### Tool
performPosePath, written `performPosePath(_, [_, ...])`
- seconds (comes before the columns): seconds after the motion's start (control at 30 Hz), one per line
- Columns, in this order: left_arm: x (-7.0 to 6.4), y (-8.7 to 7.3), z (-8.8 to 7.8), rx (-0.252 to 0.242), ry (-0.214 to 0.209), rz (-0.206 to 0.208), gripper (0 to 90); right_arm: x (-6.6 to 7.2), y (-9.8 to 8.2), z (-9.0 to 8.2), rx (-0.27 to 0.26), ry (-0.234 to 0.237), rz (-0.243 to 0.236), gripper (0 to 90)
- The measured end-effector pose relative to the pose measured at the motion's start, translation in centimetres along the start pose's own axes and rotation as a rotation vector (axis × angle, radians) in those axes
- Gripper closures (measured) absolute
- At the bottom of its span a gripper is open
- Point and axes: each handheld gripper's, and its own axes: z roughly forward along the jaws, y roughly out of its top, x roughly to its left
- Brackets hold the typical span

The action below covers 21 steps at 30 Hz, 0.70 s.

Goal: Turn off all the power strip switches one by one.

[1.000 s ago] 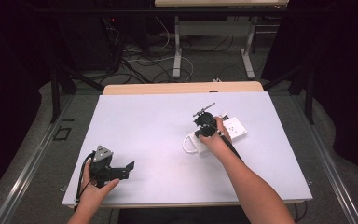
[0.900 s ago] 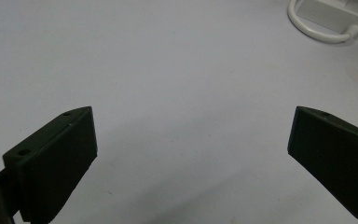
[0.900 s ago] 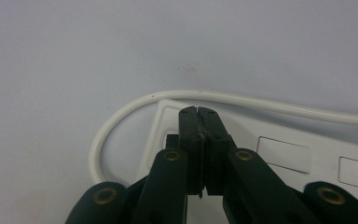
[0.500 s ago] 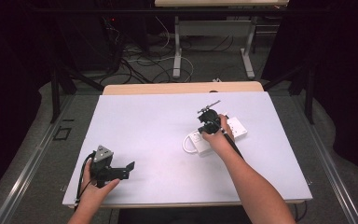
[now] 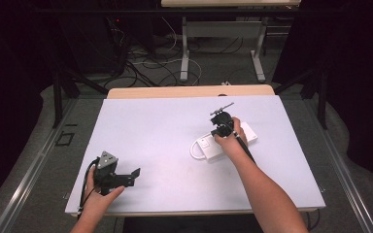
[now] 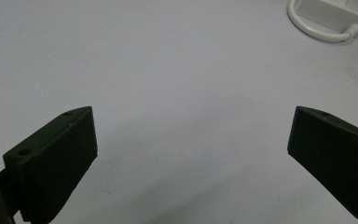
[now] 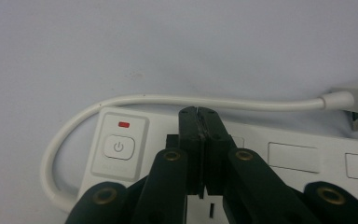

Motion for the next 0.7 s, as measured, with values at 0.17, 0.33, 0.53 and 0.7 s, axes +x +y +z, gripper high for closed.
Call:
performPosePath(0.17, [0.0, 0.0, 0.0, 0.000, 0.001, 0.001, 1.2, -0.5, 0.0, 0.0, -0.001, -0.022, 0.012, 89.3])
performPosePath(0.33, [0.0, -0.1, 0.1, -0.009, 0.004, -0.009, 1.2, -0.9, 0.0, 0.1, 0.006, -0.026, 0.039, 89.1])
performPosePath(0.53, [0.0, -0.1, 0.0, -0.008, 0.004, -0.008, 1.2, -1.2, 0.0, 0.2, 0.011, -0.039, 0.032, 88.9])
performPosePath(0.7, [0.0, 0.0, 0.0, -0.003, 0.001, -0.005, 1.2, -1.3, -0.1, 0.3, 0.013, -0.043, 0.036, 88.9])
